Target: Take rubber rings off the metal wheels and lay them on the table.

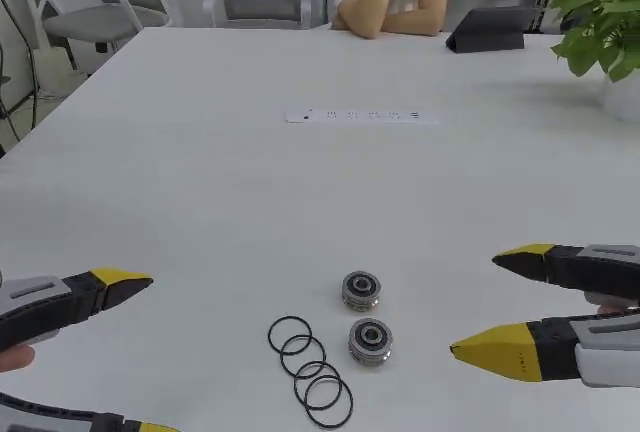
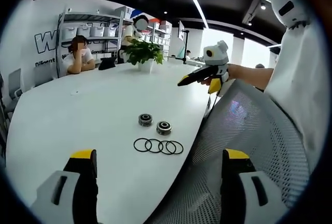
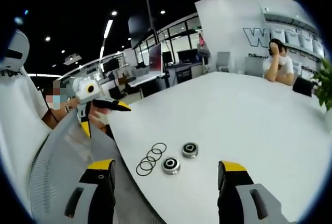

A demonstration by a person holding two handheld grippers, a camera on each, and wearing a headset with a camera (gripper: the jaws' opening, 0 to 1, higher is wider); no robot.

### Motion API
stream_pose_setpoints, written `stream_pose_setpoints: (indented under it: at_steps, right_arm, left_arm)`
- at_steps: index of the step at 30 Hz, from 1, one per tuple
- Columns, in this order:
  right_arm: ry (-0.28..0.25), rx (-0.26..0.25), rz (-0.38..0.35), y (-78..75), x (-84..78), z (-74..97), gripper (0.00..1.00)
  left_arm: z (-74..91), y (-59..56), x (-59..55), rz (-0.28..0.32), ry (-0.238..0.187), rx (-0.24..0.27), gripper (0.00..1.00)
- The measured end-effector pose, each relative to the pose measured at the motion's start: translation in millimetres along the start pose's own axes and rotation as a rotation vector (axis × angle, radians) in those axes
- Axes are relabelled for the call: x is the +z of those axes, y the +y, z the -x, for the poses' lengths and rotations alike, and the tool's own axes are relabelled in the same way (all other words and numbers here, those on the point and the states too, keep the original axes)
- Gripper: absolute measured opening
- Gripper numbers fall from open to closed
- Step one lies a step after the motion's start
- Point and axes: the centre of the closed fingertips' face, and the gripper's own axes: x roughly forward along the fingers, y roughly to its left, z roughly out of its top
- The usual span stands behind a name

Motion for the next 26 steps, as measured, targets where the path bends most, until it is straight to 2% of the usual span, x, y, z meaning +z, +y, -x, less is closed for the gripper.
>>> stream_pose_setpoints:
  at_steps: [2, 5, 13, 16, 17, 26]
  right_arm:
    - [0.003, -0.013, -0.023, -2.0, -5.5, 2.7, 0.83]
    - [0.01, -0.032, -0.04, -4.3, -13.1, 5.7, 0.87]
    - [0.081, -0.046, -0.068, 0.2, -39.4, 9.9, 0.91]
    - [0.084, -0.054, -0.079, 0.6, -42.2, 9.5, 0.91]
    - [0.086, -0.055, -0.083, 0.6, -42.9, 9.3, 0.91]
    - [0.134, -0.09, -0.111, -3.1, -55.4, 10.7, 0.93]
  left_arm:
    - [-0.3, 0.1, -2.9, 0.008, 0.015, 0.005, 0.99]
    - [-1.1, -2.6, -2.1, 0.008, 0.008, -0.002, 0.99]
    - [-0.9, -5.2, -2.6, 0.021, 0.005, -0.004, 0.99]
    - [-1.6, -3.5, -11.5, 0.019, 0.053, 0.006, 0.99]
    - [-1.9, -4.2, -12.2, 0.012, 0.056, 0.003, 0.99]
    - [-1.3, -4.6, -9.5, 0.054, 0.024, 0.001, 0.99]
